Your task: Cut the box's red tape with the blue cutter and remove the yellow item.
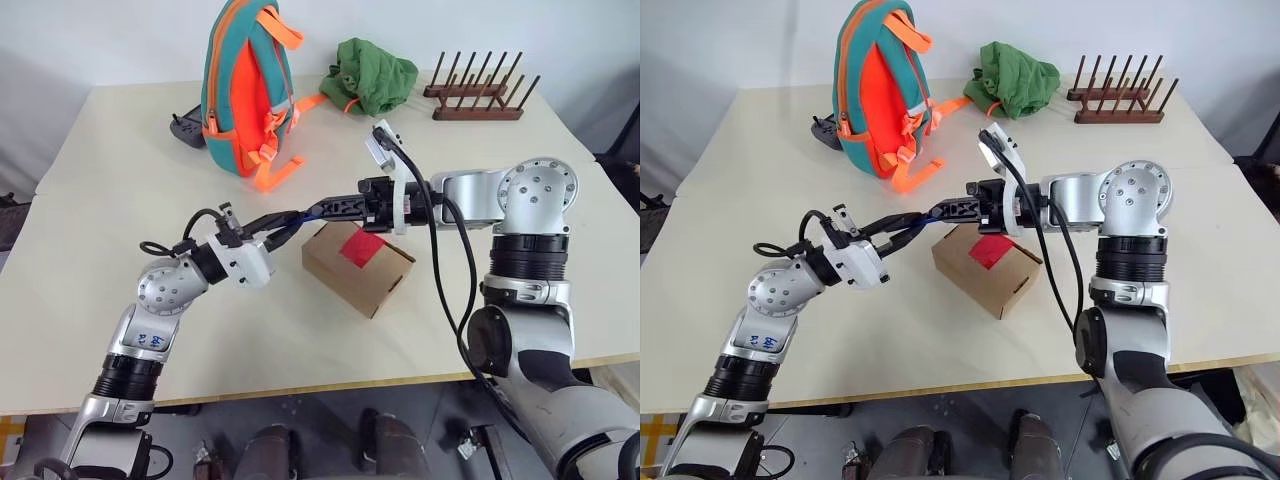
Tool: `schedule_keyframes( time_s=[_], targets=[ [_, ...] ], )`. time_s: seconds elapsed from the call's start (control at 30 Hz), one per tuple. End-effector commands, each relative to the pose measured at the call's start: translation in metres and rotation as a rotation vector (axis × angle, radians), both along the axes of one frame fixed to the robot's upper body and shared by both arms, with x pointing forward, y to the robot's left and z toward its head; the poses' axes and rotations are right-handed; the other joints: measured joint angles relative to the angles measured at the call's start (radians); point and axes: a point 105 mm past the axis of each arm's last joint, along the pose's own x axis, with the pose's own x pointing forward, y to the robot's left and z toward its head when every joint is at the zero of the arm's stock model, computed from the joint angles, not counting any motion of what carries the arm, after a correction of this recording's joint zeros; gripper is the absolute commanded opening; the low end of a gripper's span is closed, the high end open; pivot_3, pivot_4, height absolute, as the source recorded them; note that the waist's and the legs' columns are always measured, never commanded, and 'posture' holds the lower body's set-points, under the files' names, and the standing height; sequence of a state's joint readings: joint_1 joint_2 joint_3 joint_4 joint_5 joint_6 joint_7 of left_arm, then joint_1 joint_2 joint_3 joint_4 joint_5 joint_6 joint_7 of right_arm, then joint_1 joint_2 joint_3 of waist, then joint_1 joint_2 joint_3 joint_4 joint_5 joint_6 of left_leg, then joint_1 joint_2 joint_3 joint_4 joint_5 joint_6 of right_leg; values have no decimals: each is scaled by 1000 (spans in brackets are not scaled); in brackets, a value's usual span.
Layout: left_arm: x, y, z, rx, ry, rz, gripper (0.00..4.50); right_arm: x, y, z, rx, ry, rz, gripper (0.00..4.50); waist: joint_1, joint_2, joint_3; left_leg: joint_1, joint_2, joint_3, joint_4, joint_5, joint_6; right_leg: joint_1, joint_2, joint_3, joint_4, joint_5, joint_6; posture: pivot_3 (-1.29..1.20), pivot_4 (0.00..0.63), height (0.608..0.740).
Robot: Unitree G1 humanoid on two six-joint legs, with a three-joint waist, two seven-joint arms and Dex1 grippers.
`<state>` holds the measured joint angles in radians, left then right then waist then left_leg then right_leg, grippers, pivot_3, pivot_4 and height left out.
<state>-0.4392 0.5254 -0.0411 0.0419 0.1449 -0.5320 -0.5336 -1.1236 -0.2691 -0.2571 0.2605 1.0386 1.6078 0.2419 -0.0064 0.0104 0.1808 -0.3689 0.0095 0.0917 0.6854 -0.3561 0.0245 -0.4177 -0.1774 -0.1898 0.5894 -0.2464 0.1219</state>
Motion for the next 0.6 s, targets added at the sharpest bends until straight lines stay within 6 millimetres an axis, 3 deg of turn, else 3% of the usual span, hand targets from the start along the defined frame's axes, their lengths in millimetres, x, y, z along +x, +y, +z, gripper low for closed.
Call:
schedule_keyframes(
  time_s=[0.03, 0.27, 0.3, 0.37, 0.6],
  targets=[
    [-10, -5, 13, -5, -68, -32, 431, 2, -1, 12, 3, -54, -16, 184, 0, 0, 0, 0, 0, 0, 0, 0, 0, 0, 0, 0, 0, 0, 0, 0, 150, 740],
    [-6, -3, 12, -18, -42, -16, 431, -4, 2, 14, 11, -65, 23, 184, 0, 0, 0, 0, 0, 0, 0, 0, 0, 0, 0, 0, 0, 0, 0, 0, 150, 740],
    [-4, -1, 11, -32, -13, -5, 868, -5, 2, 14, 12, -69, 27, 184, 0, 0, 0, 0, 0, 0, 0, 0, 0, 0, 0, 0, 0, 0, 0, 0, 150, 740],
    [2, 3, 8, -63, 52, 31, 1182, -6, 2, 15, 14, -76, 29, 183, 0, 0, 0, 0, 0, 0, 0, 0, 0, 0, 0, 0, 0, 0, 0, 0, 150, 740],
    [6, 17, 18, -175, 190, 59, 3193, -6, -4, 23, 20, -120, 9, 183, -1, 0, 0, 0, 1, 0, 0, 0, 0, 0, 1, 1, 0, 0, 0, 0, 150, 740]
  ],
)
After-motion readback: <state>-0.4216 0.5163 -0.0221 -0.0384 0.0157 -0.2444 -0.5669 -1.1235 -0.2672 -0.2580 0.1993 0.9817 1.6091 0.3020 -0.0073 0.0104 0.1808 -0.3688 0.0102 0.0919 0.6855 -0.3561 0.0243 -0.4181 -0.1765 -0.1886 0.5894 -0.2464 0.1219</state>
